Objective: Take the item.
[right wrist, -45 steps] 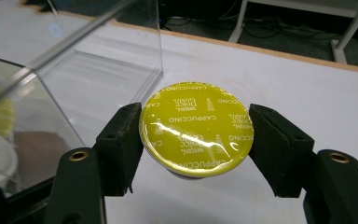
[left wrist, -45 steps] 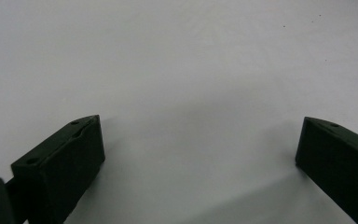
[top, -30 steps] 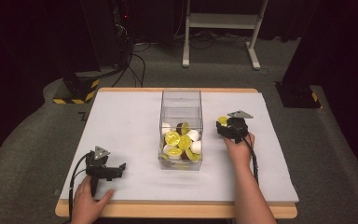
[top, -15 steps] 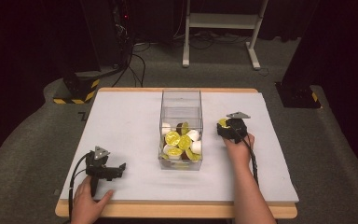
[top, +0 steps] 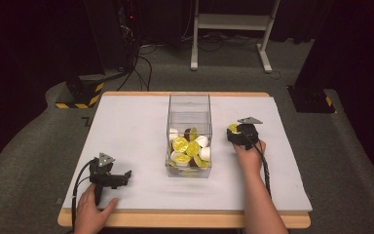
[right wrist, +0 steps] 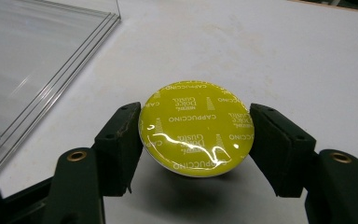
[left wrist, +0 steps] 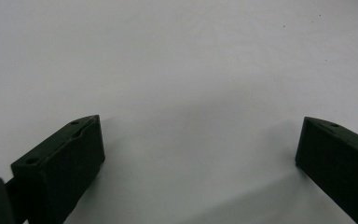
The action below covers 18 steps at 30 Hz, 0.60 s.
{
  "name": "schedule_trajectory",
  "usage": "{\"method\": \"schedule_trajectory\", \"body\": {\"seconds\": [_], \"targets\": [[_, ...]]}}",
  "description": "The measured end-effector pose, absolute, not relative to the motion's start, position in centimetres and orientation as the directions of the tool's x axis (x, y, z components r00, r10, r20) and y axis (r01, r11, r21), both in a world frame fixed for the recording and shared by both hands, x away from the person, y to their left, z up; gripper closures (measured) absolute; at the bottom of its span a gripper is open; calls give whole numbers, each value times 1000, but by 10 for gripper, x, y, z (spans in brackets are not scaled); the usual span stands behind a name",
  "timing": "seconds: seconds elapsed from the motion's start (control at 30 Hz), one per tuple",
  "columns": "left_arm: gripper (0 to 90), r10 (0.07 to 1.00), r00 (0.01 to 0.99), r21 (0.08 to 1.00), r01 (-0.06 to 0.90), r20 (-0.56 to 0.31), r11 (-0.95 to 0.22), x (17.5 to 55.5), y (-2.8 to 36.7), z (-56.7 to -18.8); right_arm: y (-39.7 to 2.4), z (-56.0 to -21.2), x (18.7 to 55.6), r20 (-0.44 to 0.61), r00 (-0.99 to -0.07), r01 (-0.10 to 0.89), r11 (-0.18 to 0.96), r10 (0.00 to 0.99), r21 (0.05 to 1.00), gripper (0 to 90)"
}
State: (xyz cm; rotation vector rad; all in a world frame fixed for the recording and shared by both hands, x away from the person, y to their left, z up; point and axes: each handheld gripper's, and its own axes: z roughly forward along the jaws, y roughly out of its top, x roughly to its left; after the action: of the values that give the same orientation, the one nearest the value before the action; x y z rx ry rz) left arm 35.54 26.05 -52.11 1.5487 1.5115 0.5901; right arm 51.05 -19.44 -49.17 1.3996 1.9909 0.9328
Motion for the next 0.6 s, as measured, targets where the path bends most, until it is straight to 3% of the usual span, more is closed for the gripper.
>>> {"method": "schedule_trajectory", "body": {"seconds": [0.6], "targets": [[12,961,152,827,550,-232,112,355,261,-521,-197,-484,507,10,-313,572,180,950,800,185]]}}
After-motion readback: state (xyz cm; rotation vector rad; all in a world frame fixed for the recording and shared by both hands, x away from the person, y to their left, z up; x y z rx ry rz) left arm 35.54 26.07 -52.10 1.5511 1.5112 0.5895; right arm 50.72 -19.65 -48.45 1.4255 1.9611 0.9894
